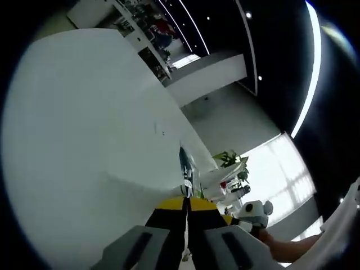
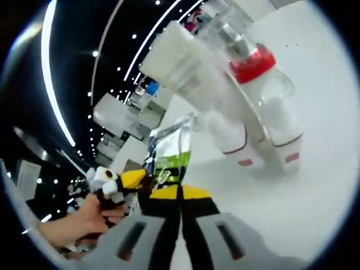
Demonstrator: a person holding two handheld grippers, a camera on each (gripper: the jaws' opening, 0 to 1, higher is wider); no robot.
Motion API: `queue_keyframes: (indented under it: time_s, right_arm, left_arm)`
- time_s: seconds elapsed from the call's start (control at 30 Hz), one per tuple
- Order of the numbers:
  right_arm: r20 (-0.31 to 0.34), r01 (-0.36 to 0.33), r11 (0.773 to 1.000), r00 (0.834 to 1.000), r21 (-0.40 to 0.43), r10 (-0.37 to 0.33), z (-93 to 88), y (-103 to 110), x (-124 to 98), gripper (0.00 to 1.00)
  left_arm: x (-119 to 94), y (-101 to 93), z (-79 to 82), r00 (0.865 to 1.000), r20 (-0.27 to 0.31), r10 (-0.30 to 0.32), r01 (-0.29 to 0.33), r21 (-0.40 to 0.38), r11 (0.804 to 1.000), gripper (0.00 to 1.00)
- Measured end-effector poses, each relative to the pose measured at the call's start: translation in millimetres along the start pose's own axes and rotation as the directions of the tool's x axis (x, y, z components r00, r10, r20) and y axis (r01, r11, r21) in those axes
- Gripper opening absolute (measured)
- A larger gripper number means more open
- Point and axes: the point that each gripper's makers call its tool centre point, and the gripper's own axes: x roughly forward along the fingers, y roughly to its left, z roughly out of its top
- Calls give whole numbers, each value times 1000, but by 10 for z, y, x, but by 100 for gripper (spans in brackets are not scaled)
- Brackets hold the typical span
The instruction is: Arrange the skincare products in the storage area until every visible bottle or jar stands upright without overlapping.
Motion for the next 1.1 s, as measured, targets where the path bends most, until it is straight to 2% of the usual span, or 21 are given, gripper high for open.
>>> queue_keyframes:
  time_s: [0.17, 0.23, 0.4, 0.5, 1.1]
  right_arm:
    - [14, 63, 997, 998, -52, -63, 36, -114, 90, 0]
    - [14, 69, 997, 998, -27, -68, 43, -164, 116, 0]
    - [8, 101, 994, 995, -44, -101, 23, -261, 156, 0]
    - [15, 99, 995, 995, -22, -98, 26, -288, 170, 0]
    - [10, 201, 979, 979, -9, -201, -23, -626, 239, 0]
  left_arm:
    - [104, 156, -7, 999, 6, 46, -46, -8, 999, 0]
    - [143, 228, 5, 998, 4, 62, -61, -11, 998, 0]
    - [223, 346, -30, 996, -20, 85, -85, -13, 996, 0]
    - [235, 367, -19, 995, -20, 94, -94, -12, 995, 0]
    - [468, 573, -127, 984, -76, 160, -159, 26, 987, 0]
